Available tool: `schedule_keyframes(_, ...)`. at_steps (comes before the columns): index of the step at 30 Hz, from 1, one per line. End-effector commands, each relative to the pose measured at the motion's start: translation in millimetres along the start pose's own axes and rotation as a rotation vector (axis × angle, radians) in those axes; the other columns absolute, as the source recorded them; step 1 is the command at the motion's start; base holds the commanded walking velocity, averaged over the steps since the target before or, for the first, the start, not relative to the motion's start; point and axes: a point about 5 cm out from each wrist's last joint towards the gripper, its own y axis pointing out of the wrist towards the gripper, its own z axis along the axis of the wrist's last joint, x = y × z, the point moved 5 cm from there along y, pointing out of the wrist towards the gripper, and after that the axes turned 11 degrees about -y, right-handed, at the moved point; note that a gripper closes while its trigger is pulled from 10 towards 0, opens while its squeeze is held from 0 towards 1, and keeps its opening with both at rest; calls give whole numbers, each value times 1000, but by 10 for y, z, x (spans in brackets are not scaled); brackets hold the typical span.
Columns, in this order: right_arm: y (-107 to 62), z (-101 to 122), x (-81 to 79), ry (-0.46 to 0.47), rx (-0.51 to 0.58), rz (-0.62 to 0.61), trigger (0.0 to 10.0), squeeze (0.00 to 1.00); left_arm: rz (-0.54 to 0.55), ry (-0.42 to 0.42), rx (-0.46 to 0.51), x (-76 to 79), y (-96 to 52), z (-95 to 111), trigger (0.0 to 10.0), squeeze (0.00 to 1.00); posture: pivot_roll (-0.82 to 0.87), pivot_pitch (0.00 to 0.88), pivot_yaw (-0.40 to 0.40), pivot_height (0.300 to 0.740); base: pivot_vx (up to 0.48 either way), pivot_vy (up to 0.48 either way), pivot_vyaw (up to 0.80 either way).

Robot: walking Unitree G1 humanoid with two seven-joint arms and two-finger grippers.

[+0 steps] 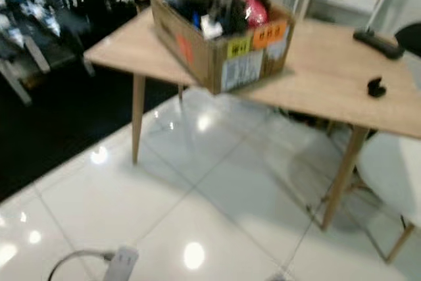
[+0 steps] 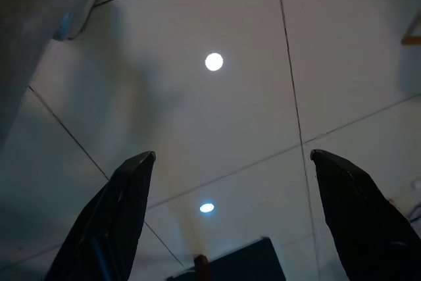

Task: Picking trash to rubbish bin

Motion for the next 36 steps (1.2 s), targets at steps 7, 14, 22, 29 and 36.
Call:
schedule_keyframes(7,-2,-28,-36,7,-7,10,10000,0,-15,-2,-149,69,-61,-464,10000,0,119,100,-52,740,-335,0,0)
schedule_keyframes(14,-3,-72,250,14,-11,-19,10000,0,-6,-5,-145,43,-59,-444,10000,0,120,96,-50,740,-70,0,0)
schedule_keyframes(22,-14,-223,314,20,-33,-25,10000,0,-5,-23,-142,37,-57,-432,10000,0,121,95,-45,740,0,0,0)
schedule_keyframes(29,3,0,93,14,-9,3,10000,0,-4,-26,-144,27,-59,-439,10000,0,120,95,-44,740,0,0,-755)
schedule_keyframes(36,2,-14,123,17,-13,1,10000,0,-10,-34,-148,29,-62,-450,10000,0,119,95,-44,740,0,0,-788)
